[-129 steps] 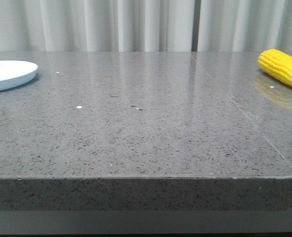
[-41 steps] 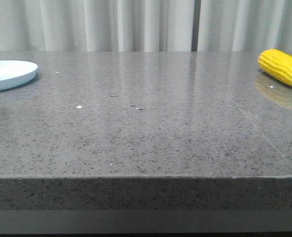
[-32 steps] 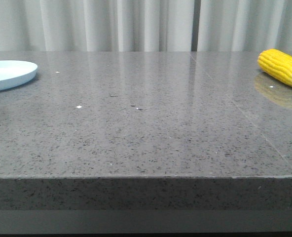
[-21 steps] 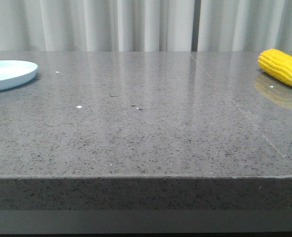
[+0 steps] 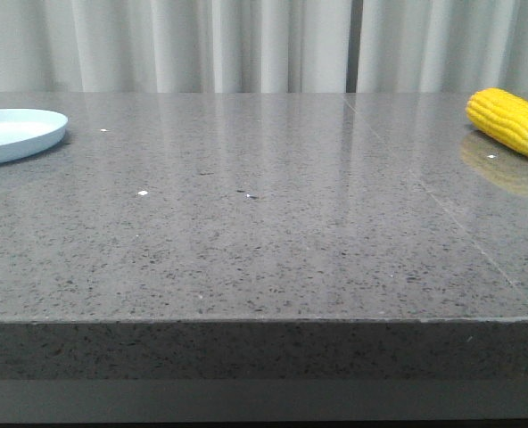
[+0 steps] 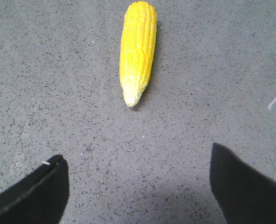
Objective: Place corn on plate with both arms
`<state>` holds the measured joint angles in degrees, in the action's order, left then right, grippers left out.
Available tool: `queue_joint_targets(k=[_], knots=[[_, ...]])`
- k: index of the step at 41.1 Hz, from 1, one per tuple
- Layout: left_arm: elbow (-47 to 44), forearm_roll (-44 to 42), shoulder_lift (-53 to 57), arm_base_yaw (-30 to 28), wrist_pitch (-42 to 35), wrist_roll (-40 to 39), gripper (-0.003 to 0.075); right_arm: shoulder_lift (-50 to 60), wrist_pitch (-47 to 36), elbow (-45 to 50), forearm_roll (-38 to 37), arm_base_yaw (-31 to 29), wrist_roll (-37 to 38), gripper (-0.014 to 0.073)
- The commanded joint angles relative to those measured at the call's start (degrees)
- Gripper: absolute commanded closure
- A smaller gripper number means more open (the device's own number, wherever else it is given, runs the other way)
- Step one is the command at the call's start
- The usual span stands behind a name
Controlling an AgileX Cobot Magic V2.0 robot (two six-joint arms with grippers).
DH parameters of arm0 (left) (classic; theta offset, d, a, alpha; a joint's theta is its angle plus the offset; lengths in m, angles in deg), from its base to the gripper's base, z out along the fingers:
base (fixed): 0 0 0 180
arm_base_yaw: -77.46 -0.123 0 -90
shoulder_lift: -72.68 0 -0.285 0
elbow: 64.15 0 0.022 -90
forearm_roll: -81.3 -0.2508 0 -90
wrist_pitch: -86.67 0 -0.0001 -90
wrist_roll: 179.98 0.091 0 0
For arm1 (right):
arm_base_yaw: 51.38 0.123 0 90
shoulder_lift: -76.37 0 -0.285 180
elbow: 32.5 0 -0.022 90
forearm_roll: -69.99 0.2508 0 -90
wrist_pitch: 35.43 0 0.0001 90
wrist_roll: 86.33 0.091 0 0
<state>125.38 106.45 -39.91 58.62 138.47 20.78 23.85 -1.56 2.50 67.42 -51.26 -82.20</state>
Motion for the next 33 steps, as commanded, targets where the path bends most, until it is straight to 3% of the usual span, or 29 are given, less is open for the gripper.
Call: queue_joint_targets(k=[1,11,15,24,33], knots=[[3.15,2.31,0.79,-0.01,-1.89,0.28,0.0229,0.00,-4.24,-1.88,-0.89,-0.08,-0.30,-0.0041],[5.40,2.42,-2.73,-0.01,-1.13,0.28,0.0256,0.00,-4.24,-1.88,-0.89,-0.08,-0.30,-0.0041],[5.53,2.42,-3.25,-0.01,-0.10,0.28,0.0364,0.00,-4.24,-1.88,-0.89,-0.08,-0.30,-0.0041],[5.62,2.42,-3.48,-0.01,0.89,0.28,0.0720,0.00,-4.24,-1.88,-0.89,-0.08,-0.30,-0.0041],[7.13,2.85,-3.27,0.12,3.82,0.37,0.0741,0.00,-4.24,-1.88,-0.89,-0.08,-0.30,-0.0041]])
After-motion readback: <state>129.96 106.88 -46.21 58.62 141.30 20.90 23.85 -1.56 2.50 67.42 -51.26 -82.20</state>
